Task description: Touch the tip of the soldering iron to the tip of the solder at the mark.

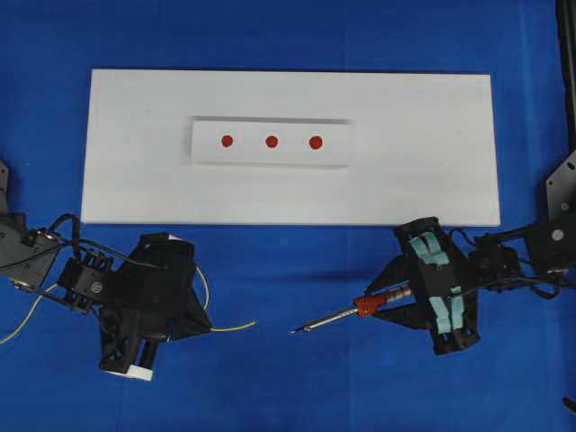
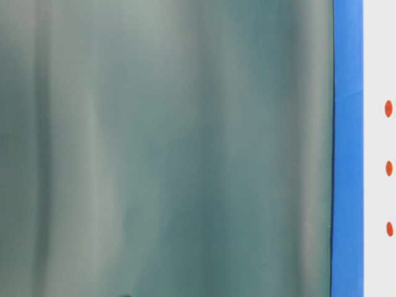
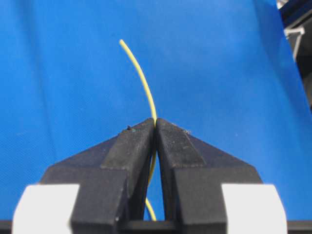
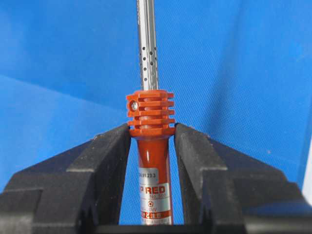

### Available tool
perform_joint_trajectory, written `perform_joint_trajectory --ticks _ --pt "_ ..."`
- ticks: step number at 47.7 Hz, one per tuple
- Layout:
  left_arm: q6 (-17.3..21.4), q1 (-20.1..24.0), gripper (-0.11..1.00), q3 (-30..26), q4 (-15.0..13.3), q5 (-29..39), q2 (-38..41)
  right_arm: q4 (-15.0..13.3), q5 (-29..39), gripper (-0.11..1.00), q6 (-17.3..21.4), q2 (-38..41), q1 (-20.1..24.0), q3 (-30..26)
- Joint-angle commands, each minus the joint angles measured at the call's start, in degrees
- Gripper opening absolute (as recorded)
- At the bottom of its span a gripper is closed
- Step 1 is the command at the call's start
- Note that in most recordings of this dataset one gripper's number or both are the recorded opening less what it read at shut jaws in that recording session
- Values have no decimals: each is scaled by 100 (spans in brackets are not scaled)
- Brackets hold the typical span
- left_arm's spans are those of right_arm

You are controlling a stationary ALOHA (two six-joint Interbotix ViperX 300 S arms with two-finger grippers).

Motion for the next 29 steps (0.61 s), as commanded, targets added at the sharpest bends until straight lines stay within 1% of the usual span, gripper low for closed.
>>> perform_joint_trajectory --ticks 1,7,18,29 --pt "18 -79 2 97 9 -343 18 18 -264 15 9 114 44 -70" --pt "18 -88 3 149 9 -431 44 79 -396 15 18 352 44 -105" --pt "18 -53 3 141 9 -457 88 220 -404 15 26 606 53 -141" --pt "-44 -123 3 18 9 -510 413 229 -457 15 105 677 114 -149"
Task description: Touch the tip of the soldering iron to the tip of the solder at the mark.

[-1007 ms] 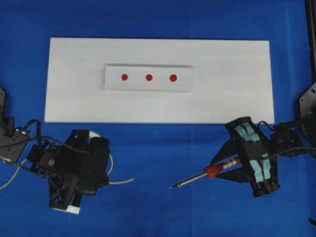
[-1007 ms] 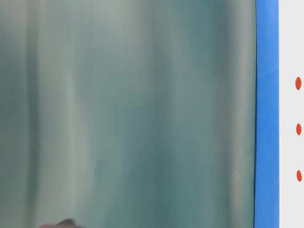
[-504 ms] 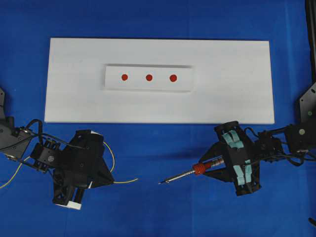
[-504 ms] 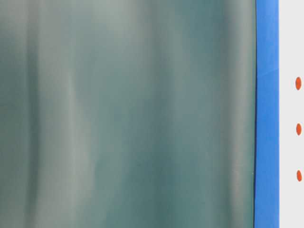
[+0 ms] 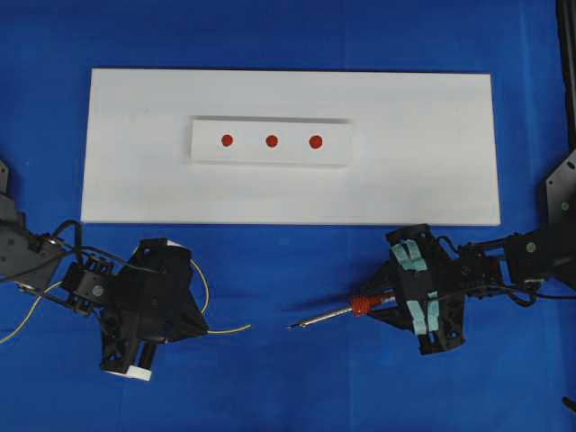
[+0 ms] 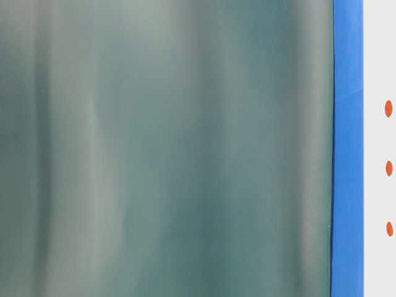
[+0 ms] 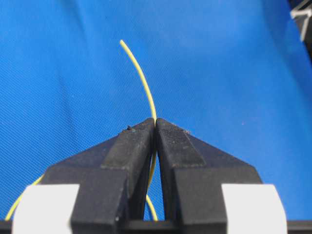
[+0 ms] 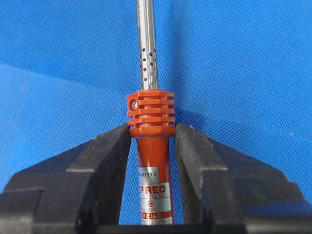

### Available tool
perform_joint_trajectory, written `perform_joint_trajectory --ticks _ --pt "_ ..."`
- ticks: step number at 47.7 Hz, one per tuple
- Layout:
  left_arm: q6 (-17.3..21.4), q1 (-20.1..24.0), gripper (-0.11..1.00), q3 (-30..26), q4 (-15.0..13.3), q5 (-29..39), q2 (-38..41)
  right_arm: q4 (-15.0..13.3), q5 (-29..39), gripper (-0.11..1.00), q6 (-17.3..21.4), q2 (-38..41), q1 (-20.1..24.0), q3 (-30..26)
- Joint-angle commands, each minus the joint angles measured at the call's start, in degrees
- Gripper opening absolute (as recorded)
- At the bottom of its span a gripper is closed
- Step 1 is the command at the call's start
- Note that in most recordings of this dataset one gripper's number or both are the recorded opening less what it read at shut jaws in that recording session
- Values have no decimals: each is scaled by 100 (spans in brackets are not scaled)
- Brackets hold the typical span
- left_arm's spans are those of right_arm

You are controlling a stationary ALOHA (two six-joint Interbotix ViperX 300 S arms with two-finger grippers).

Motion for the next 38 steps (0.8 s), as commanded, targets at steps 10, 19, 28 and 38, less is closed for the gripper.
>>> perform_joint_trajectory --ticks 10,19,28,38 --pt "-9 -193 2 -290 9 -62 123 9 -79 32 18 -62 70 -114" --pt "-18 -246 3 -264 9 -44 123 9 -35 80 18 -62 70 -105" --pt "-26 -264 2 -272 0 -44 132 9 79 68 9 -62 79 -114" --pt "-220 -360 3 -387 -18 -9 299 9 141 64 9 -79 79 -123"
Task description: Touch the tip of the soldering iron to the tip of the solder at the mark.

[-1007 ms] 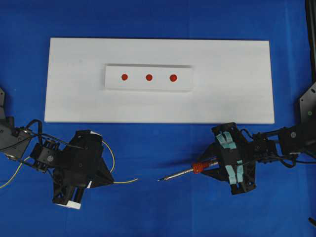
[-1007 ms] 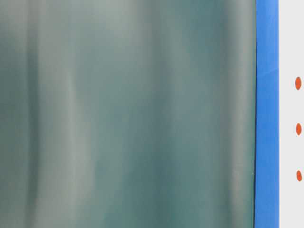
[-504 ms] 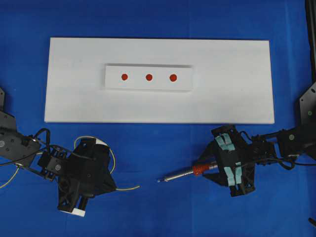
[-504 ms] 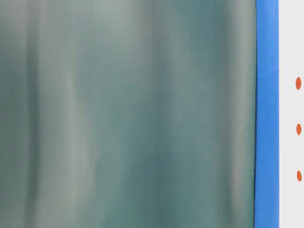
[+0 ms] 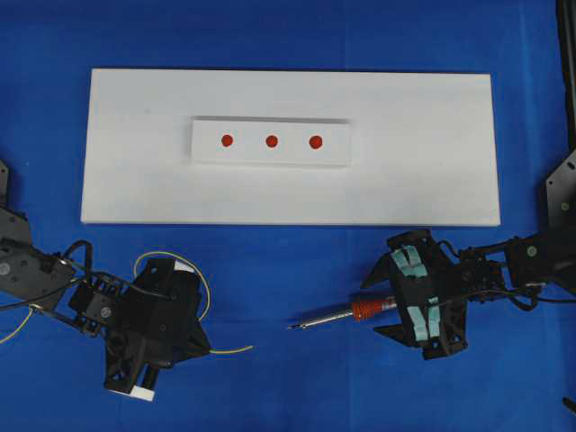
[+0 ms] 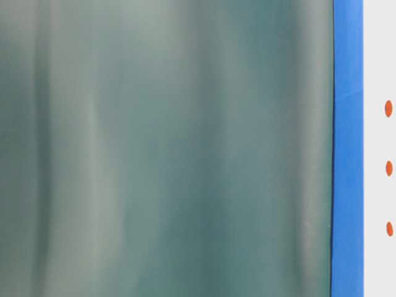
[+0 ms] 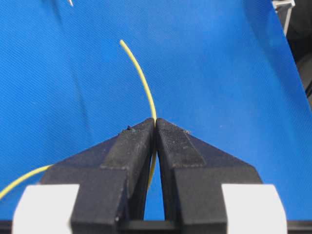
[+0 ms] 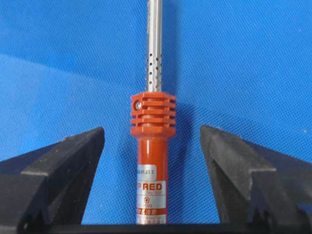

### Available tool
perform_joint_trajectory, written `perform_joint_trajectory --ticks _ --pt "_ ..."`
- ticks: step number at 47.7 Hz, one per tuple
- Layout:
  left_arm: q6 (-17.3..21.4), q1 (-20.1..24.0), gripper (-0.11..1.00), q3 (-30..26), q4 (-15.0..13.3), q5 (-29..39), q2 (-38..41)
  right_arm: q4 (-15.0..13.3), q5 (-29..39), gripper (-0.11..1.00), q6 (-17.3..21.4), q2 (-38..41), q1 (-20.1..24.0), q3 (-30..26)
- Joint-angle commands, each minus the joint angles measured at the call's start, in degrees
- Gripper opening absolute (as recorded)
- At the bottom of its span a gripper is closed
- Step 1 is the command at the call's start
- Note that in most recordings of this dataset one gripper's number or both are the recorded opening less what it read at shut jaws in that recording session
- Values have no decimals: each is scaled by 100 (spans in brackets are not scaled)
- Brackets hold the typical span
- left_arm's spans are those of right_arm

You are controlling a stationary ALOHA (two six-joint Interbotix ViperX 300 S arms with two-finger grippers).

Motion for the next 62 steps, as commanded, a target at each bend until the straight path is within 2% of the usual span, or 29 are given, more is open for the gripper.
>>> perform_joint_trajectory --ticks 1,7,18,22,29,31,33,41,46,54,59,62 --pt "-141 -105 3 -149 -18 9 0 18 -18 64 9 -88 9 -97" --pt "-404 -193 2 -158 -18 35 18 18 -35 64 9 -114 9 -114" --pt "-659 -325 5 -167 -9 35 26 18 0 64 9 -114 9 -229" --pt "-721 -396 21 -141 -18 35 26 18 0 64 9 -114 9 -264" --pt "-694 -536 67 -62 9 44 0 44 97 64 26 -132 9 -334" --pt "-677 -554 78 -44 18 44 -18 53 193 64 44 -158 9 -360" --pt "-659 -563 85 -44 18 26 -35 62 334 64 62 -237 0 -387" --pt "-431 -475 67 -167 35 18 -264 44 1063 64 44 -923 -70 -510" --pt "53 -369 57 -176 44 18 -580 -44 1406 64 9 -1529 -220 -527" --pt "896 -114 56 -62 53 79 -1116 -413 1811 64 9 -2479 -712 -404" --pt "1169 220 55 44 44 114 -1433 -712 2065 64 9 -3076 -1239 -343" --pt "1204 439 55 105 44 123 -1600 -870 2232 64 9 -3384 -1564 -316"
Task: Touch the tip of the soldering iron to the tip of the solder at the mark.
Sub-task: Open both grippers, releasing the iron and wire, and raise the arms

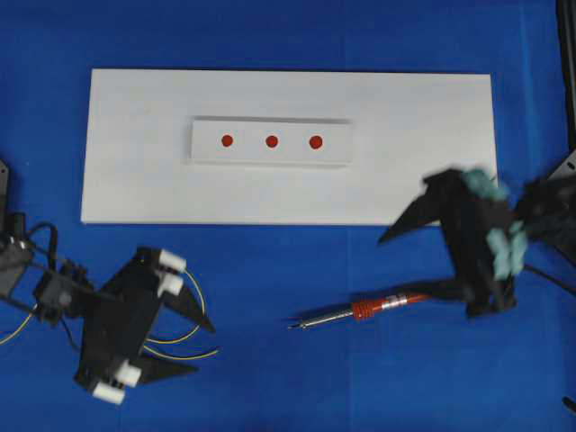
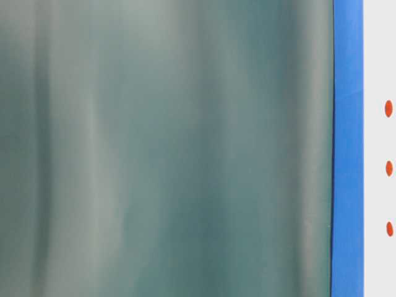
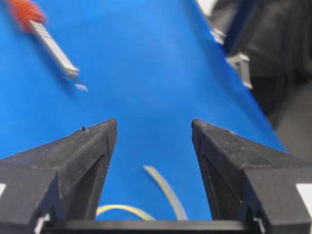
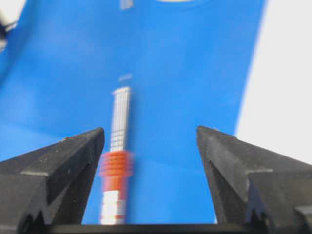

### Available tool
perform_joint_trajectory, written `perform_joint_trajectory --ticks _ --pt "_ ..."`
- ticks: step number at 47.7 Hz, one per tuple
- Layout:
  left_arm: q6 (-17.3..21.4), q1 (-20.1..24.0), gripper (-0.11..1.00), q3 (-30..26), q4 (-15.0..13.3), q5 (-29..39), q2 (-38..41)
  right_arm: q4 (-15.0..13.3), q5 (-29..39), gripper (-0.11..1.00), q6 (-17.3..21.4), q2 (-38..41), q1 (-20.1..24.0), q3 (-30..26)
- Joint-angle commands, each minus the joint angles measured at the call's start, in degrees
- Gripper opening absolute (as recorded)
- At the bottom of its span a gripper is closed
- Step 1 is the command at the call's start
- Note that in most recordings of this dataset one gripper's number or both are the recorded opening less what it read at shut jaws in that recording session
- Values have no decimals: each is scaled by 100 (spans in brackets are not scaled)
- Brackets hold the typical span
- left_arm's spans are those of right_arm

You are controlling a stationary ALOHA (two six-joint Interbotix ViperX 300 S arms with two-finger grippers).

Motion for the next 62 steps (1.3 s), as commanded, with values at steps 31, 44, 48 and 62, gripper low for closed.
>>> perform_joint_trajectory --ticks 31,44,48,62 --pt "-9 2109 55 1354 9 -26 -2136 -1503 3182 64 53 -1837 -2505 26" --pt "9 2312 53 1837 9 26 -3410 -1292 4052 64 62 -1538 -2514 70" --pt "62 2329 53 1934 9 167 -3964 -1292 4368 64 62 -1503 -2514 70" --pt "-9 2329 53 2399 9 1485 -5019 -1336 4667 64 53 -1529 -2514 79"
